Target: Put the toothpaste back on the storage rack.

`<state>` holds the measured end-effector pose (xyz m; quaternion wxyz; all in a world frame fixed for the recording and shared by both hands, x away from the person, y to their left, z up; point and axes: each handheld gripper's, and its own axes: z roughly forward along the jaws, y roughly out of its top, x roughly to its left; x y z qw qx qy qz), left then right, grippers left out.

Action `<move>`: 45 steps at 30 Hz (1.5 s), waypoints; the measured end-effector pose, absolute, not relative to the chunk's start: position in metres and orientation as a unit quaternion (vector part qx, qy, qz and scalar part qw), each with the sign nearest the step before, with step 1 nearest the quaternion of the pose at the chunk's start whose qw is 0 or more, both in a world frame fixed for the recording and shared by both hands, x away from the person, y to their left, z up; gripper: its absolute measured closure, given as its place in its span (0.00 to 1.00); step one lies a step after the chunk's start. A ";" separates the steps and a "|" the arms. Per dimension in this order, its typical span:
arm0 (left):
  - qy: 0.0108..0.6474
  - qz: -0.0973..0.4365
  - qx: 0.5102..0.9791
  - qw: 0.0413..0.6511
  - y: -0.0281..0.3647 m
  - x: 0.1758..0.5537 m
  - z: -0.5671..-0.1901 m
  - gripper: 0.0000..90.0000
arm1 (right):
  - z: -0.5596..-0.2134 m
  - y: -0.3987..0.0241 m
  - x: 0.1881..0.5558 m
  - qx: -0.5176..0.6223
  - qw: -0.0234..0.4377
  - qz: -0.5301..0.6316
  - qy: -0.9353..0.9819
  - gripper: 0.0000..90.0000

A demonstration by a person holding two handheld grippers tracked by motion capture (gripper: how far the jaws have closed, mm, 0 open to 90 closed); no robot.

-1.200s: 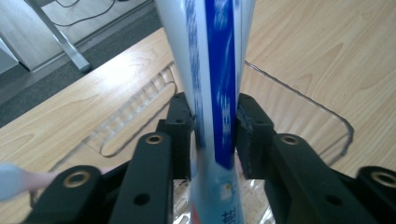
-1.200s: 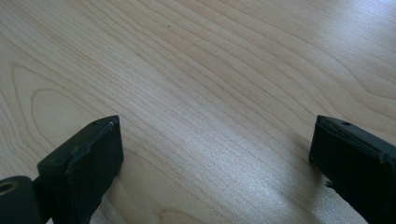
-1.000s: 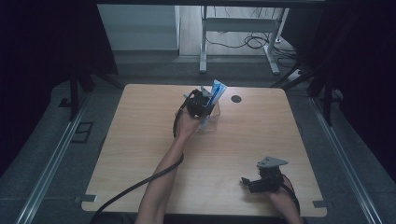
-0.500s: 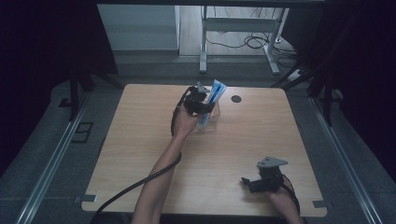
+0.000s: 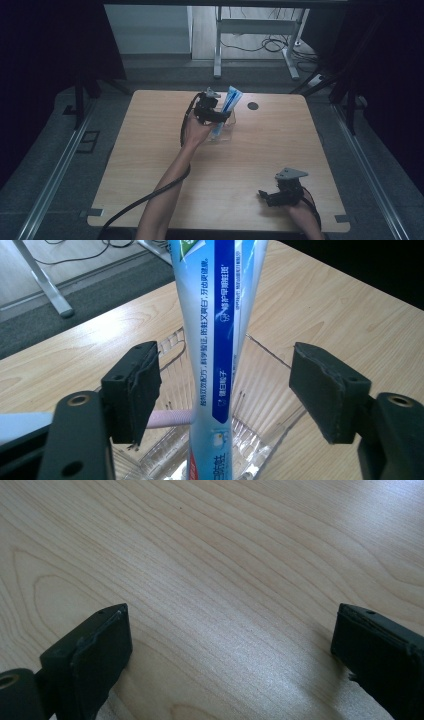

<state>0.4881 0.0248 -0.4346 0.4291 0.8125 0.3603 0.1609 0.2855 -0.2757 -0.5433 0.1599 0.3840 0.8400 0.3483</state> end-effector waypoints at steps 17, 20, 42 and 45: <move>0.356 0.127 0.811 0.447 0.032 0.476 -0.432 0.16 | -0.543 -0.276 0.285 0.385 0.160 0.349 0.839 0.03; 0.355 0.122 0.813 0.445 0.033 0.473 -0.432 0.15 | -0.543 -0.276 0.285 0.385 0.160 0.349 0.839 0.03; 0.336 0.125 0.826 0.435 0.046 0.447 -0.432 0.05 | -0.543 -0.275 0.285 0.386 0.159 0.349 0.839 0.03; 0.331 0.126 0.827 0.436 0.050 0.443 -0.432 0.05 | -0.543 -0.275 0.285 0.386 0.160 0.349 0.839 0.03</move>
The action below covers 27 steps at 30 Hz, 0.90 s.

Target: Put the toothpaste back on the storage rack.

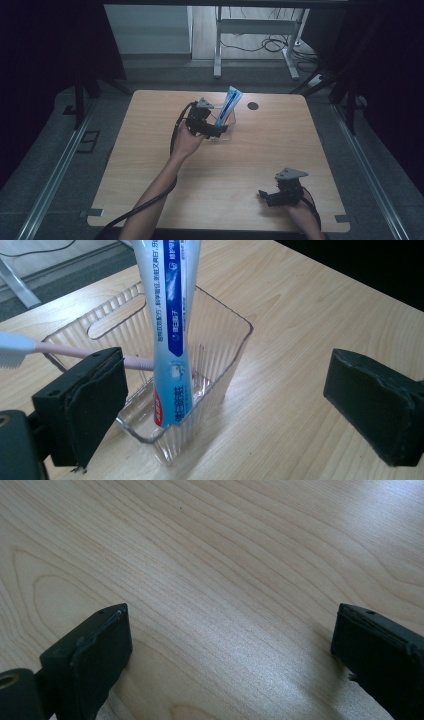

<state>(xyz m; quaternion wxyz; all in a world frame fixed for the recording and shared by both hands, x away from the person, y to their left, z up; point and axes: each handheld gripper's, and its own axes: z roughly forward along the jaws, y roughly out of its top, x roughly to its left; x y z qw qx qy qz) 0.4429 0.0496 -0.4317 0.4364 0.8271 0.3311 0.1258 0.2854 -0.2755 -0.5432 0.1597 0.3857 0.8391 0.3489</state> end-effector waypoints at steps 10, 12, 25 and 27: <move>0.318 0.136 0.830 0.438 0.054 0.430 -0.430 0.02 | -0.543 -0.275 0.285 0.386 0.160 0.349 0.839 0.03; 0.315 0.137 0.832 0.436 0.055 0.427 -0.430 0.01 | -0.543 -0.275 0.285 0.386 0.160 0.349 0.839 0.03; 0.309 0.129 0.835 0.437 0.065 0.408 -0.438 0.01 | -0.543 -0.275 0.285 0.386 0.160 0.349 0.839 0.03; 0.310 0.125 0.835 0.438 0.067 0.405 -0.439 0.01 | -0.543 -0.275 0.285 0.386 0.160 0.349 0.839 0.03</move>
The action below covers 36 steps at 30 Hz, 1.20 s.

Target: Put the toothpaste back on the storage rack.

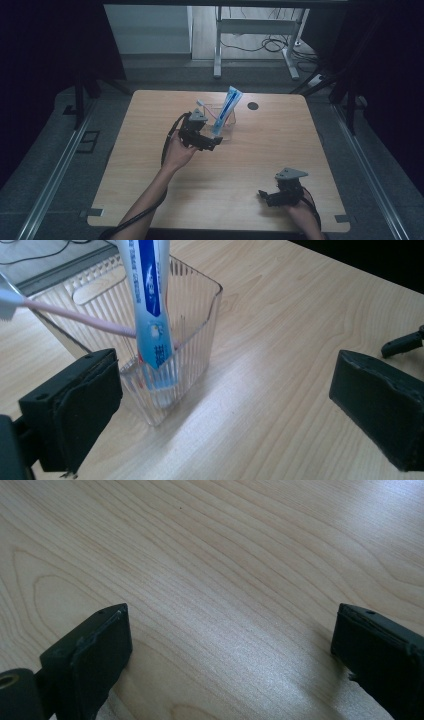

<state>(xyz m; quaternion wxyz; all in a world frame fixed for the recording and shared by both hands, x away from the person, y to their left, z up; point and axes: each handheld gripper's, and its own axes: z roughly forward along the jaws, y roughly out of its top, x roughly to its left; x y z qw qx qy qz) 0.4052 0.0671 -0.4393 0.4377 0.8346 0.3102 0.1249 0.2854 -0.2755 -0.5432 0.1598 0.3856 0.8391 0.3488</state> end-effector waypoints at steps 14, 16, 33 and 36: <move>0.316 0.117 0.830 0.444 0.079 0.383 -0.450 0.01 | -0.543 -0.275 0.285 0.386 0.160 0.349 0.839 0.03; 0.315 0.116 0.831 0.443 0.081 0.380 -0.453 0.01 | -0.543 -0.275 0.285 0.386 0.160 0.349 0.839 0.03; 0.316 0.113 0.830 0.445 0.102 0.350 -0.478 0.01 | -0.543 -0.275 0.285 0.388 0.160 0.349 0.838 0.03; 0.318 0.114 0.829 0.445 0.106 0.345 -0.483 0.01 | -0.543 -0.275 0.285 0.387 0.160 0.349 0.838 0.03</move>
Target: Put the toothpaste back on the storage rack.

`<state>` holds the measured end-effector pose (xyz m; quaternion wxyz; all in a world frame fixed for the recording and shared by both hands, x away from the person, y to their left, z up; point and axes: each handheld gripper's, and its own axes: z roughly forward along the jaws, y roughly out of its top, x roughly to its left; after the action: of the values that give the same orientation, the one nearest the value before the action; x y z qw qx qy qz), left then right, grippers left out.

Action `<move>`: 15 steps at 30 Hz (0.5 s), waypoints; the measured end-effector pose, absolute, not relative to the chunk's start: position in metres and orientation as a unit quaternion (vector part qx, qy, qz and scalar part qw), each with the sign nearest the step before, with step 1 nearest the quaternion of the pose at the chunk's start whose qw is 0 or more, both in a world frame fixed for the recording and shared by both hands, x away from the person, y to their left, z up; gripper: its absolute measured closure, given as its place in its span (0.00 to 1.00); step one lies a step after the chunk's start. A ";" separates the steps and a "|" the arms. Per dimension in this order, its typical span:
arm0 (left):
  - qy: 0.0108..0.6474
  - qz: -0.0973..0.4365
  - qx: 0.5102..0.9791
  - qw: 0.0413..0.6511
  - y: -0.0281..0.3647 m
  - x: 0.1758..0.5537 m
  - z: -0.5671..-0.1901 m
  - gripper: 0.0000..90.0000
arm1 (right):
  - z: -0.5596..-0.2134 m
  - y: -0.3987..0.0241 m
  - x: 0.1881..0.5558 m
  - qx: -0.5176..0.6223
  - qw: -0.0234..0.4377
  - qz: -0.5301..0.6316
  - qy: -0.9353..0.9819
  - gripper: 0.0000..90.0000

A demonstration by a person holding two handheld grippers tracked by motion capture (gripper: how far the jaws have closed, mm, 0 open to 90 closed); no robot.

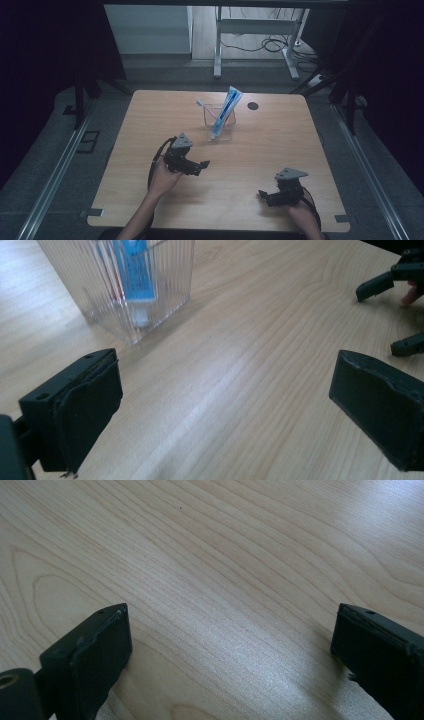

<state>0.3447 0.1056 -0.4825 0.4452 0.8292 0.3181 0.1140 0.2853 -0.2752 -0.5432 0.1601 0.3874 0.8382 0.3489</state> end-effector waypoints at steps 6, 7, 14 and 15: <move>0.326 0.110 0.828 0.443 0.115 0.335 -0.495 0.01 | -0.543 -0.275 0.285 0.389 0.159 0.348 0.838 0.03; 0.328 0.110 0.828 0.441 0.116 0.333 -0.498 0.01 | -0.543 -0.275 0.285 0.389 0.159 0.348 0.838 0.03; 0.332 0.112 0.831 0.432 0.123 0.321 -0.513 0.01 | -0.543 -0.275 0.285 0.389 0.159 0.348 0.838 0.03; 0.333 0.111 0.832 0.430 0.123 0.319 -0.515 0.01 | -0.543 -0.275 0.285 0.389 0.159 0.348 0.838 0.03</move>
<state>0.3192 0.1234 -0.5150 0.4297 0.8319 0.3330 0.1115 0.2850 -0.2751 -0.5431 0.1587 0.3885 0.8382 0.3483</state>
